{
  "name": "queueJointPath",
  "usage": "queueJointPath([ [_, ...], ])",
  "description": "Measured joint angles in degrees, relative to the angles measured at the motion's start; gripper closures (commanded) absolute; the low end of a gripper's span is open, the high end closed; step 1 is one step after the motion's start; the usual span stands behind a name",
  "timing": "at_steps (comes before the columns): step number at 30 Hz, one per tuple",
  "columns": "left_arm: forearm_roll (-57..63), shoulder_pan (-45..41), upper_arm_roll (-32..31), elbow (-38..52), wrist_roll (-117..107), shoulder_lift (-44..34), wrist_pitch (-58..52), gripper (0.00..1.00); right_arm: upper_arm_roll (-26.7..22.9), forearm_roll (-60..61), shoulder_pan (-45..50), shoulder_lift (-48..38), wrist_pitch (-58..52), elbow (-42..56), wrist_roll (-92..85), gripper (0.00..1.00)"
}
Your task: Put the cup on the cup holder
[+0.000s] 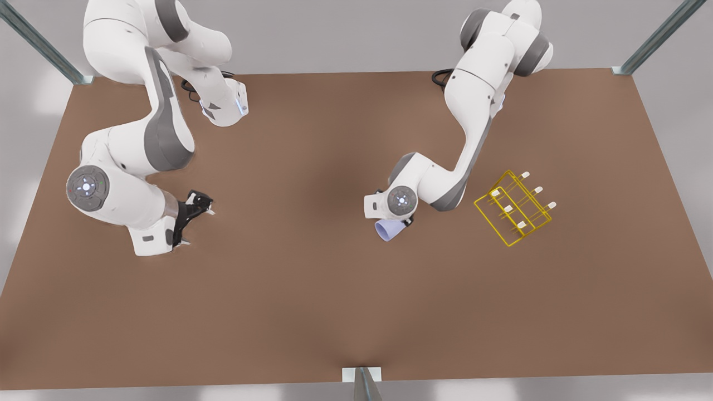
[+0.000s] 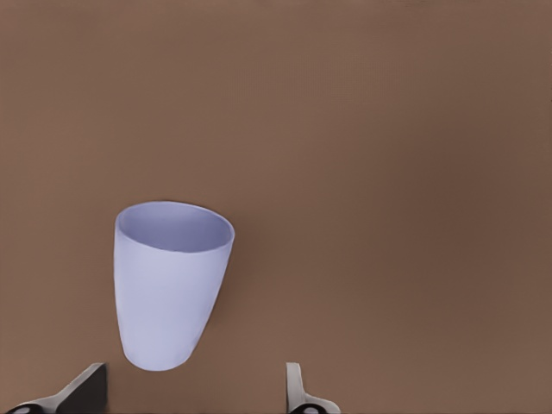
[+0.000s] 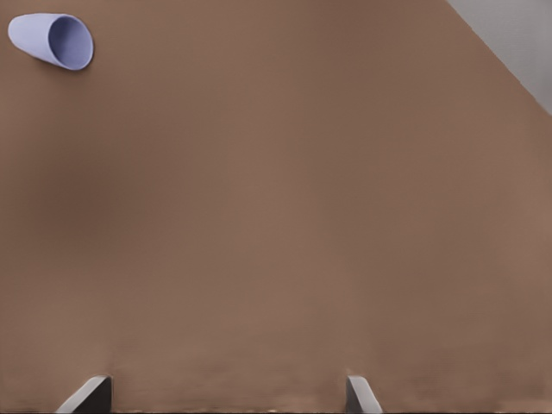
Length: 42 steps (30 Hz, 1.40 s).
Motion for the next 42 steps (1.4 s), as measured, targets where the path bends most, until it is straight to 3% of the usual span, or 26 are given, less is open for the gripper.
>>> queueJointPath([
  [10, -0.47, -0.26, 2.78, -7.91, 11.50, -0.75, 15.43, 0.00, -0.30, -7.69, -4.68, 2.47, 1.66, -1.23, 17.89, 0.00],
  [26, -1.70, -0.42, 3.01, -10.74, 12.37, 1.16, 17.72, 0.00, -0.43, -8.67, -7.69, 4.31, 6.04, 6.62, 31.91, 0.00],
  [35, -3.61, -0.43, 2.73, -10.20, 10.82, 4.76, 19.93, 0.00, -0.65, -8.89, -10.04, 4.58, 9.74, 6.35, 35.89, 0.00],
  [38, -3.66, -0.43, 2.72, -10.01, 10.38, 4.81, 20.25, 0.25, -0.65, -8.96, -10.27, 4.59, 10.13, 6.31, 36.79, 0.00],
  [42, -3.46, -0.51, 2.72, -8.79, 9.68, 4.62, 20.09, 0.25, -0.66, -9.15, -10.62, 4.59, 10.29, 6.21, 37.74, 0.00],
])
